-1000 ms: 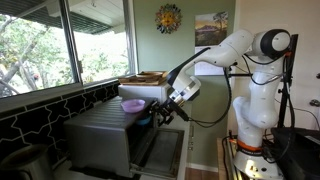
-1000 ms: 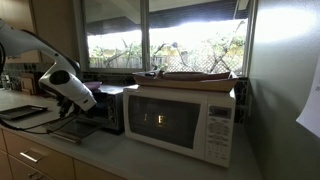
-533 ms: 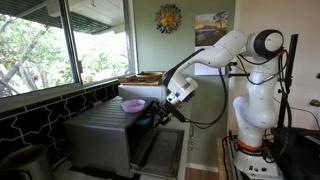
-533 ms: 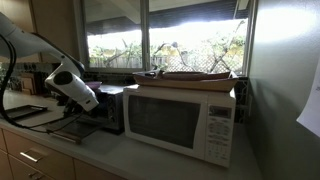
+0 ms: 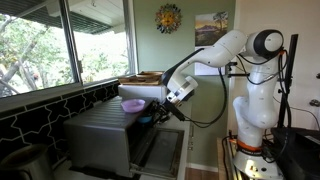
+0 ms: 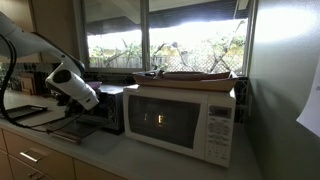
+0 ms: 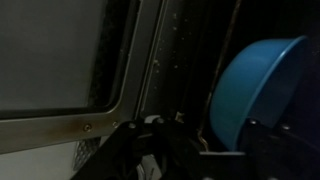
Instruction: Take the bowls out of the oven and stack them on top of the oven
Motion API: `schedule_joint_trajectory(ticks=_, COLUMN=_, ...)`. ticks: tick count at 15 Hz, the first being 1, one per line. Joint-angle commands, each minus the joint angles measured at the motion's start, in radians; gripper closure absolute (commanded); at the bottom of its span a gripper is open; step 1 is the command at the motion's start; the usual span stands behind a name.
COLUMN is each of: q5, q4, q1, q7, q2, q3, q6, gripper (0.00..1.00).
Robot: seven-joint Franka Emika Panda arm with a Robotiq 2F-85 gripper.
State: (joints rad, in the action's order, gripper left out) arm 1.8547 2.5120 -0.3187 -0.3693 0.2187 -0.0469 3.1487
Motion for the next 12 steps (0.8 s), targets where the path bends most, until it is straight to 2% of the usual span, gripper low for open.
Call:
schedule_joint_trajectory(ticks=1, q5=-0.016, q4=0.019, q1=-0.007, q7=0.013, q2=0.022, q3=-0.002, q6=0.02, gripper=0.52)
schedule_joint_trajectory(ticks=2, q5=-0.019, q4=0.02, q1=-0.009, q7=0.015, q2=0.025, q3=-0.002, q6=0.023, gripper=0.54)
schedule_joint_trajectory(ticks=3, q5=-0.024, q4=0.023, q1=-0.01, q7=0.017, q2=0.032, q3=-0.002, q6=0.021, gripper=0.63)
schedule_joint_trajectory(ticks=4, q5=-0.028, q4=0.025, q1=-0.011, q7=0.017, q2=0.037, q3=-0.002, q6=0.022, gripper=0.61)
schedule_joint_trajectory(ticks=5, q5=-0.03, q4=0.026, q1=-0.011, q7=0.015, q2=0.045, q3=-0.002, q6=0.025, gripper=0.65)
schedule_joint_trajectory(ticks=6, q5=-0.027, q4=0.025, q1=-0.008, q7=0.005, q2=0.06, q3=-0.003, q6=0.026, gripper=0.74)
schedule_joint_trajectory(ticks=7, q5=-0.025, q4=0.025, q1=-0.006, q7=-0.001, q2=0.071, q3=-0.003, q6=0.027, gripper=0.7)
schedule_joint_trajectory(ticks=8, q5=-0.021, q4=0.025, q1=-0.004, q7=-0.007, q2=0.083, q3=-0.004, q6=0.028, gripper=0.75)
schedule_joint_trajectory(ticks=10, q5=-0.022, q4=0.033, q1=-0.005, q7=-0.009, q2=0.099, q3=-0.005, q6=0.03, gripper=0.72)
schedule_joint_trajectory(ticks=12, q5=-0.027, q4=0.042, q1=-0.009, q7=-0.006, q2=0.113, q3=-0.005, q6=0.03, gripper=0.76)
